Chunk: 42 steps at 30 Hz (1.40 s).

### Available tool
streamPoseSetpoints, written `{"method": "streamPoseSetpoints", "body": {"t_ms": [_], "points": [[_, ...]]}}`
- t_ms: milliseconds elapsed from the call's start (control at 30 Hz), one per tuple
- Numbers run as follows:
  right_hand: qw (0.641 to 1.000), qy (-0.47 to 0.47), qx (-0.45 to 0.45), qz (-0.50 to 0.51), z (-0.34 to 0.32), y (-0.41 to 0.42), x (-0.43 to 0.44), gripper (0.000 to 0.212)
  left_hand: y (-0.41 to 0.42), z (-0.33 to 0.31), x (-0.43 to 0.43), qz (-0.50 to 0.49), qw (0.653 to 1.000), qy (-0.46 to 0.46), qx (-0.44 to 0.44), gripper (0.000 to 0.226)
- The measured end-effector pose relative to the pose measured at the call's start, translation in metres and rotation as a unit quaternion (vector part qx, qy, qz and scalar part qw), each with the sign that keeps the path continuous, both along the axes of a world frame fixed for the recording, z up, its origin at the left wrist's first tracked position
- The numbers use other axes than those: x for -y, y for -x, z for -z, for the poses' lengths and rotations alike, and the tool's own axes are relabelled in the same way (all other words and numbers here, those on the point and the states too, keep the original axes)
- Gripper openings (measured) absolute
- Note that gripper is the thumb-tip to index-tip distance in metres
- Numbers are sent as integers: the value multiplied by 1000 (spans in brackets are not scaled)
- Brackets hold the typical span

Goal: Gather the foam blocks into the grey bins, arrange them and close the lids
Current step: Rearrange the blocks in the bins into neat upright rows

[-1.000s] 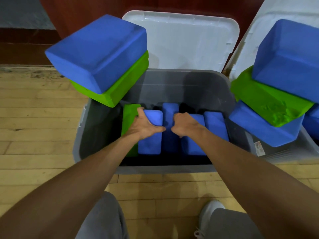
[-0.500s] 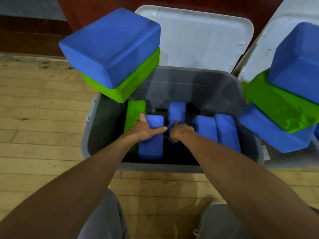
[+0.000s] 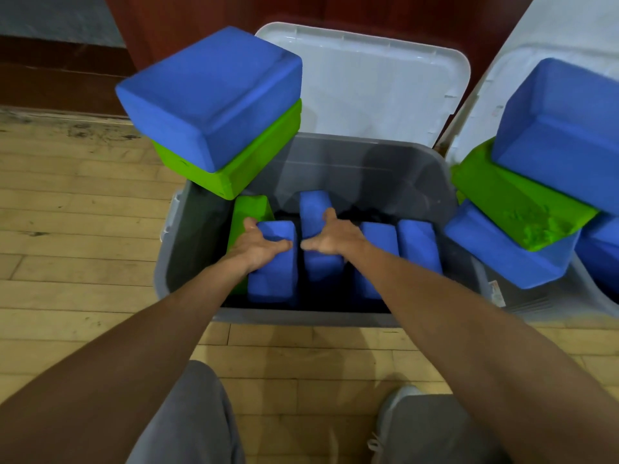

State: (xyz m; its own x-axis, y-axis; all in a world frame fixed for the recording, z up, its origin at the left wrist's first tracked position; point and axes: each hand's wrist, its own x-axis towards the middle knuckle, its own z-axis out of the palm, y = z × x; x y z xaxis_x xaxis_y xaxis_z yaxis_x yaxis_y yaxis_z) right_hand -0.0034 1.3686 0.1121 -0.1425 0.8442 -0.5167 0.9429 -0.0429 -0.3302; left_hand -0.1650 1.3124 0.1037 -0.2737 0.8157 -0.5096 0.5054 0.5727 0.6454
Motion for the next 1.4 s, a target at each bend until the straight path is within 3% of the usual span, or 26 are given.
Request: {"method": "streamPoseSetpoints", "body": {"t_ms": [100, 267, 367, 467, 633, 867, 1000, 1200, 1300, 1400], "points": [[997, -38, 41, -44, -31, 0, -10, 69, 6, -2, 6, -3, 1000, -5, 14, 95], [999, 43, 13, -6, -47, -13, -14, 39, 4, -1, 9, 7, 1000, -15, 22, 97], [994, 77, 26, -74, -46, -14, -15, 65, -2, 1, 8, 23, 999, -27, 13, 97], [968, 91, 113, -205, -50, -18, -18, 93, -2, 1, 4, 51, 999, -13, 1, 104], [962, 4, 110, -250, -39, -40, -21, 68, -9, 1, 6, 90, 996, -3, 12, 125], [962, 7, 132, -239, -44, -52, -32, 47, -14, 1, 6, 89, 995, -48, -6, 109], [971, 68, 120, -194, -20, -47, -28, 54, -14, 5, 10, 118, 992, -46, -13, 97], [990, 12, 54, -127, -18, -46, -31, 48, 8, -1, -5, 138, 988, -31, -54, 43], [985, -31, 46, -160, -26, -36, -33, 40, 31, 4, -7, 120, 989, -21, -80, 40], [981, -69, 18, -182, -25, -22, -31, 40, 45, 8, -2, 125, 984, 55, -116, 53]]}}
